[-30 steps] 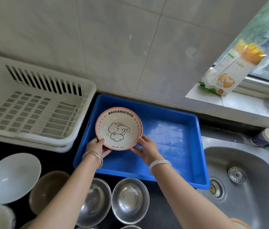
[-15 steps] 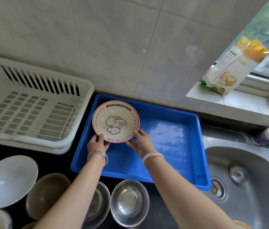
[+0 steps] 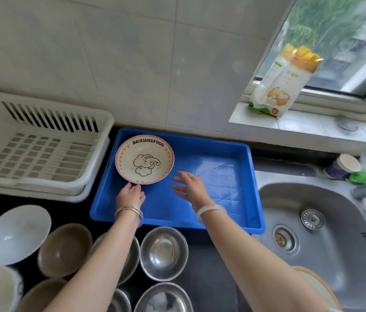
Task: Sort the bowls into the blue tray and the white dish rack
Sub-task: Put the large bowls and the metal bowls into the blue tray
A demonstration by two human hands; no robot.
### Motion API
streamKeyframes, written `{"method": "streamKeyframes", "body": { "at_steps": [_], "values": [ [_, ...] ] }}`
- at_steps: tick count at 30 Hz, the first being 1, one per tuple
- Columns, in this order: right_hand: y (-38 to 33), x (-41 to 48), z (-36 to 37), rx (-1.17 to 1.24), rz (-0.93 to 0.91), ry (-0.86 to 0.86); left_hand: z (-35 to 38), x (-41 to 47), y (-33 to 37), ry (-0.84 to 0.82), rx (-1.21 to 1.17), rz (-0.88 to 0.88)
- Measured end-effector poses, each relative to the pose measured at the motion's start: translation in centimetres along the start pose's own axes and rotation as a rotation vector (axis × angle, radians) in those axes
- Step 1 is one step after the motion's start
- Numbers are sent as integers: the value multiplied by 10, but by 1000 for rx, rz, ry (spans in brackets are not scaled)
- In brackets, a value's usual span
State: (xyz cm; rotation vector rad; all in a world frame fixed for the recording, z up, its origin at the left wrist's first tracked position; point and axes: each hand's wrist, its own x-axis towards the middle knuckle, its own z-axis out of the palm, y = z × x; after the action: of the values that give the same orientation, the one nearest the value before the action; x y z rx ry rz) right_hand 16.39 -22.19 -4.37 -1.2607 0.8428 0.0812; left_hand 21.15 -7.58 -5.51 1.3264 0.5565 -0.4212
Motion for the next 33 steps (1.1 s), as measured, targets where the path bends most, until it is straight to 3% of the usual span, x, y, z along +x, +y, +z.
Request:
{"method": "streamKeyframes", "body": {
  "at_steps": [4,9,15,20,26,33],
  "values": [
    [0,-41,-45,-116,-115,22,18,-49,-17,-69,136,16],
    [27,-98,-132,-365,-201,178,60,-124,-72,-301,442,5],
    [79,-160,-237,-623,-119,460,91,-196,-146,-621,897,108],
    [115,-201,-288,-762,-69,646,100,-224,-186,-765,1215,139],
    [143,-222,-313,-684,-20,639,97,-236,-205,-722,950,-172],
    [133,-222,-308,-698,-22,604,97,-232,-193,-675,896,-179]
  ]
}}
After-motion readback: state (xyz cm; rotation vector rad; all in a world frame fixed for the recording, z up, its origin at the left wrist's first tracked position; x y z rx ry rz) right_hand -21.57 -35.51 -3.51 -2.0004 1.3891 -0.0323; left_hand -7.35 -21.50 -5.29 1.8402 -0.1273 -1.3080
